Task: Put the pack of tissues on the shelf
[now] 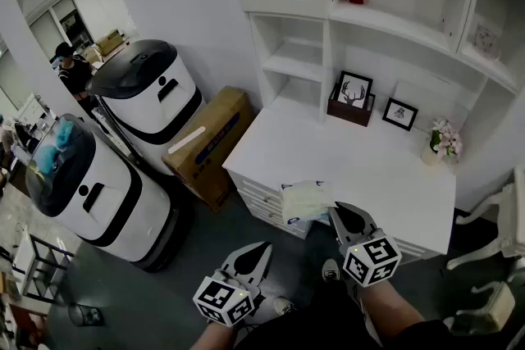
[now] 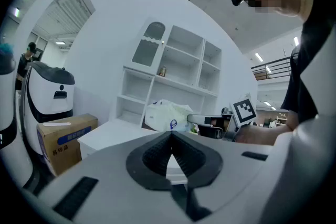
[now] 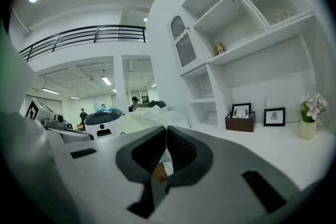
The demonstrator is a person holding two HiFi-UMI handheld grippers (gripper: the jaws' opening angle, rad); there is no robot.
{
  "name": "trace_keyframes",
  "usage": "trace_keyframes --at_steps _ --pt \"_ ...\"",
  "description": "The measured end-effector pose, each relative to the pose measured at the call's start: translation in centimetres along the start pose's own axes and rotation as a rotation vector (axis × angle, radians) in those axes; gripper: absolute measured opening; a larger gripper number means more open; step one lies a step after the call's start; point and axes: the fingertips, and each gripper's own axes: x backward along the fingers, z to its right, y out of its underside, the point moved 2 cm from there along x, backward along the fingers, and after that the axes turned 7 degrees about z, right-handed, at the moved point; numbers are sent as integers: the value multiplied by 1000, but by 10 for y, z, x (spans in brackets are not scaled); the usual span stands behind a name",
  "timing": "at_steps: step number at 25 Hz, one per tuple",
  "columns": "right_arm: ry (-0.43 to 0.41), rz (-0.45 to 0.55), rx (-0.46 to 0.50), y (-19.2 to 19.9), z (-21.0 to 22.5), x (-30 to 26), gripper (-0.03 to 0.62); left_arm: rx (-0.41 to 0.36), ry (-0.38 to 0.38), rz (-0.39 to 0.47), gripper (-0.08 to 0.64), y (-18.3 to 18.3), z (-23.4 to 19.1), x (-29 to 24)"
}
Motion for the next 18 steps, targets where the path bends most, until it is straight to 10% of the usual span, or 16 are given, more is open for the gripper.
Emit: trace_keyframes --at_steps 18 --pt "-4 -11 5 2 -6 -11 8 20 -19 25 5 -1 -11 9"
